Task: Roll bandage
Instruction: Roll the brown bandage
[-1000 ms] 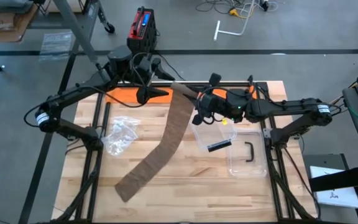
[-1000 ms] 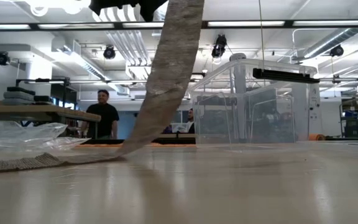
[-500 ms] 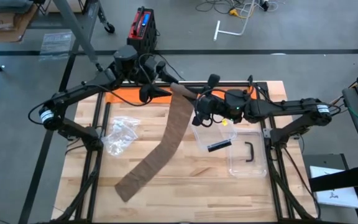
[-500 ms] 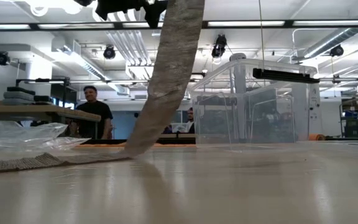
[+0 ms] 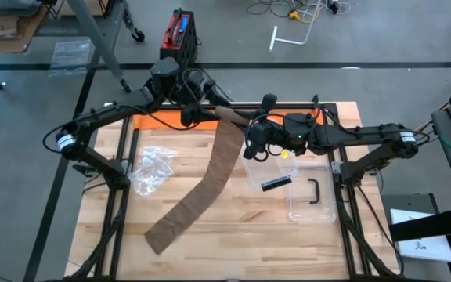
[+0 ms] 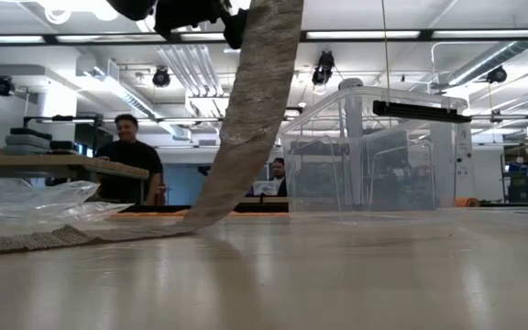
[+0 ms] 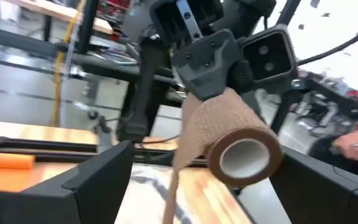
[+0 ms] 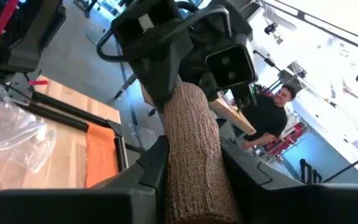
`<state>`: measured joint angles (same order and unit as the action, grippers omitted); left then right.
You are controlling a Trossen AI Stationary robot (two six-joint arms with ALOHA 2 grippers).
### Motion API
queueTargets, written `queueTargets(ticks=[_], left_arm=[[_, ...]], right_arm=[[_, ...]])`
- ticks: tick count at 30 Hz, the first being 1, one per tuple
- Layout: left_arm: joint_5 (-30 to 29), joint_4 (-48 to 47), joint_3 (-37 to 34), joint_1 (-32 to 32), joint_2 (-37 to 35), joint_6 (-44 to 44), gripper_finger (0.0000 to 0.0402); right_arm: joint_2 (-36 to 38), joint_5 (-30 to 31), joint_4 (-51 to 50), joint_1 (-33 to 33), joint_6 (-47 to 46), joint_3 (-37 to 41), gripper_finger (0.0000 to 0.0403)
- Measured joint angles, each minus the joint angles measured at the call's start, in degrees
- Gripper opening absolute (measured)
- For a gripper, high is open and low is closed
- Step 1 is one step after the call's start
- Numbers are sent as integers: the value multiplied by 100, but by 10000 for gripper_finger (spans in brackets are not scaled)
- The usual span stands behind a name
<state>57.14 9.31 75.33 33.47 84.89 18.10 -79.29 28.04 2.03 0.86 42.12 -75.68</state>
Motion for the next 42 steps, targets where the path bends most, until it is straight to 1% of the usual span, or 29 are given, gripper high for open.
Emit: queueTargets(ticks=[4, 8, 12, 17, 21, 24, 28, 36, 37, 39, 42], left_arm=[[150, 364, 0, -23, 47, 444, 335], [247, 470, 1, -52, 49, 521, 313], [236, 473, 4, -75, 45, 541, 288], [-118, 493, 0, -204, 74, 519, 265], [-213, 507, -7, -243, 80, 513, 254], [-302, 526, -7, -240, 80, 480, 248], [-517, 532, -7, -240, 80, 350, 243], [-510, 635, -9, -124, 311, 226, 247], [-485, 720, -9, -102, 357, 231, 248], [-229, 896, -9, -66, 453, 266, 250], [-4, 1267, -9, -63, 587, 444, 251]], right_arm=[[0, 1, -131, 0, 56, 0, 99], [0, 3, -167, 0, 125, 0, 95], [0, 3, -150, 0, 156, 0, 100], [-29, 12, -168, 0, 274, 0, 95], [-57, 62, -91, 0, 298, 7, 93], [-57, 200, 29, 0, 412, 7, 96], [-58, 234, 38, 0, 423, 7, 93], [-109, 592, -20, -5, 511, 7, 96], [-109, 600, -23, -11, 506, 7, 95], [-109, 637, -27, -8, 509, 7, 92], [-109, 663, -41, 0, 513, 7, 93]])
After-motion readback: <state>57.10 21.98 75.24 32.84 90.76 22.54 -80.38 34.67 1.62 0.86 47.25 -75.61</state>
